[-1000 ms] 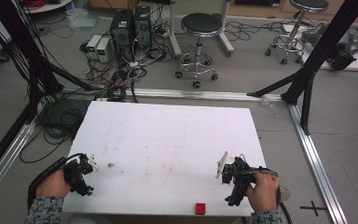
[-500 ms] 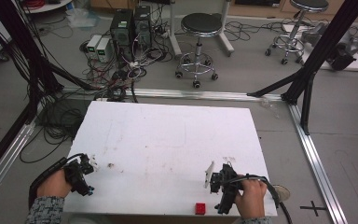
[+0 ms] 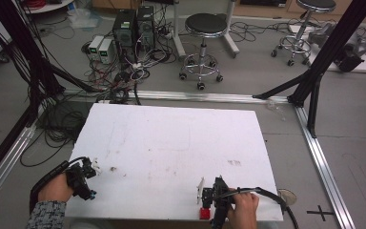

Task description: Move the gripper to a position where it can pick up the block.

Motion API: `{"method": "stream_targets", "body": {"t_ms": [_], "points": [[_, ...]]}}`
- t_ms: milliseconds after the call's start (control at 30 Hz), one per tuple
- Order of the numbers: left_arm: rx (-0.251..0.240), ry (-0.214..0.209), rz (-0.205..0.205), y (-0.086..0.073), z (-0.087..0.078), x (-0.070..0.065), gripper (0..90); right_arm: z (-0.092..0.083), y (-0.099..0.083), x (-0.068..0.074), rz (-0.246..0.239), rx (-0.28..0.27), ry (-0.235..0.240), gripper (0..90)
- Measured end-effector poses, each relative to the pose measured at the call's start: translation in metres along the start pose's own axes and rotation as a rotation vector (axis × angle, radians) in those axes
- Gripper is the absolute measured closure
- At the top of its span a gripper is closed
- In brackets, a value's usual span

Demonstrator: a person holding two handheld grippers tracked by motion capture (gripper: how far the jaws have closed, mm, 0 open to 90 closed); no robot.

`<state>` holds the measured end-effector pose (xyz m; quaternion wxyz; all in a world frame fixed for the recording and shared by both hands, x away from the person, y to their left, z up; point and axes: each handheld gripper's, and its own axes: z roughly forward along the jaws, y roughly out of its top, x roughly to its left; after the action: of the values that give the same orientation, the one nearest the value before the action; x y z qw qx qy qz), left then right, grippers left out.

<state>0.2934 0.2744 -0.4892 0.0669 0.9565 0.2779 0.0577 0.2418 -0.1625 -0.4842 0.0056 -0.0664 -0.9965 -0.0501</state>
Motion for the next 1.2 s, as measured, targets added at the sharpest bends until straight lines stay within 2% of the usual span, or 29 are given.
{"method": "stream_targets", "body": {"t_ms": [300, 433, 567, 767, 900, 1200], "points": [[0.0, 0.002, 0.001, 0.001, 0.0, -0.001, 21.5, 0.017, 0.01, 0.006, -0.031, 0.002, -0.015, 0.8], [0.002, 0.002, 0.001, 0.002, 0.0, -0.001, 21.6, 0.028, 0.015, 0.008, -0.049, 0.033, -0.011, 0.9], [0.0, 0.004, 0.0, 0.001, 0.0, -0.002, 21.6, 0.033, 0.017, 0.009, -0.047, 0.046, -0.012, 0.9], [0.001, 0.0, 0.001, 0.002, 0.001, -0.002, 21.6, 0.043, 0.021, 0.014, -0.073, 0.048, -0.016, 0.8], [0.0, -0.002, 0.003, 0.002, 0.002, -0.001, 21.5, 0.047, 0.022, 0.016, -0.086, 0.055, -0.009, 0.9], [0.003, 0.0, 0.001, 0.002, 0.002, -0.001, 21.5, 0.047, 0.022, 0.017, -0.082, 0.057, -0.011, 0.9]]}}
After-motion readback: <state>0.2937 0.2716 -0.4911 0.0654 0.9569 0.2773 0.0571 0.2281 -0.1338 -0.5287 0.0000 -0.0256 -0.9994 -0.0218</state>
